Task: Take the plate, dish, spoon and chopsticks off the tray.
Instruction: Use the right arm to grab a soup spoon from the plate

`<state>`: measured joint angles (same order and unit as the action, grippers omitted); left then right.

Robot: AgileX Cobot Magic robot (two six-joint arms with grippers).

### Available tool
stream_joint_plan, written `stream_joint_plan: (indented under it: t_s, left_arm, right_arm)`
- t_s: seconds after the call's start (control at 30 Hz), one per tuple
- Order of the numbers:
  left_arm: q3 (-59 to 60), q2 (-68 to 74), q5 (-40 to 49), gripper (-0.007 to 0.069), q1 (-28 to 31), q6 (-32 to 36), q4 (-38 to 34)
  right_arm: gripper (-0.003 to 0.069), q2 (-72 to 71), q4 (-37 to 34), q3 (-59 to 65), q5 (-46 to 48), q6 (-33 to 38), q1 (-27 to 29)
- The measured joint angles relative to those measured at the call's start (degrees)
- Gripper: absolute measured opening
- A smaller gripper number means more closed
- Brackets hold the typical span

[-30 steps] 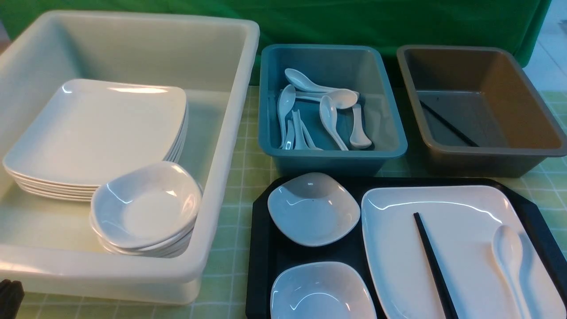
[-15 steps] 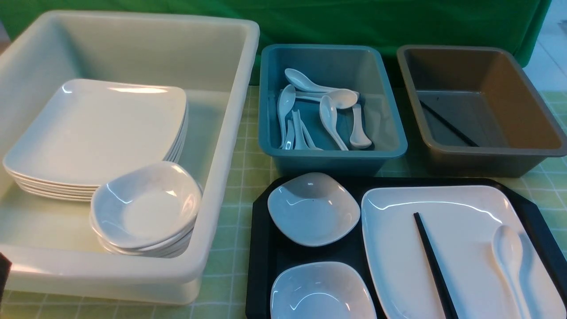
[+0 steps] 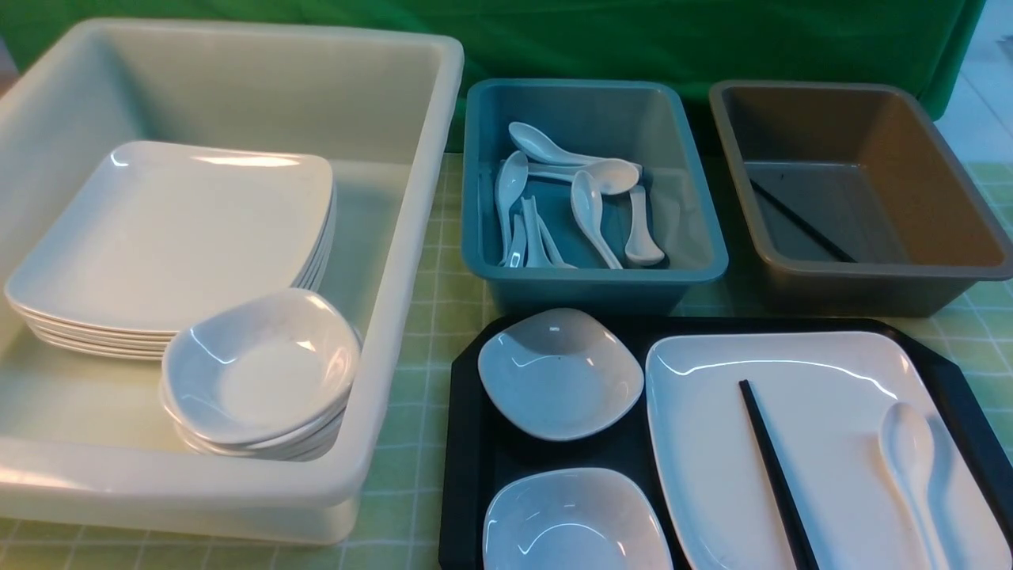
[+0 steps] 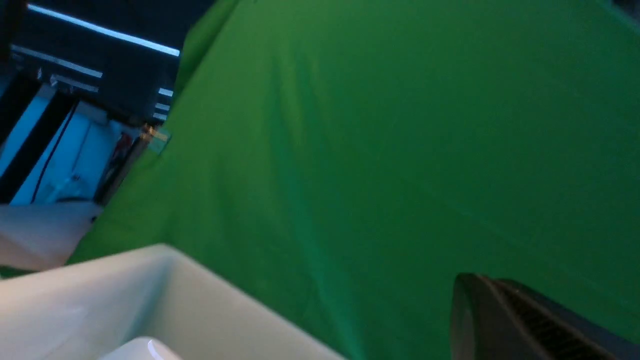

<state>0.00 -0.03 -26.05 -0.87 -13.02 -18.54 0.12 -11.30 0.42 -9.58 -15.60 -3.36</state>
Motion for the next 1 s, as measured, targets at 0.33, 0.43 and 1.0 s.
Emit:
stream_joint_plan:
  t_s: [0.33, 0.43, 1.0]
  left_arm:
    - [-33.68, 17.55, 34.46, -0.0002, 0.00, -4.80, 7.29]
    - [-48.27, 31.22, 57.26, -0.0002, 0.00, 4.37, 5.23]
    - [-81.85, 78.71, 87.39, -0.0020, -30.03, 20.63, 1.54]
  right_arm:
    - [0.0108, 3.57, 1.00, -11.91, 5.84, 2.00, -1.29]
    - [0.0022, 14.84, 1.76, -28.24, 22.46, 9.31, -2.83]
    - [0.0015, 73.59, 7.65, -62.80, 74.88, 19.53, -3.26]
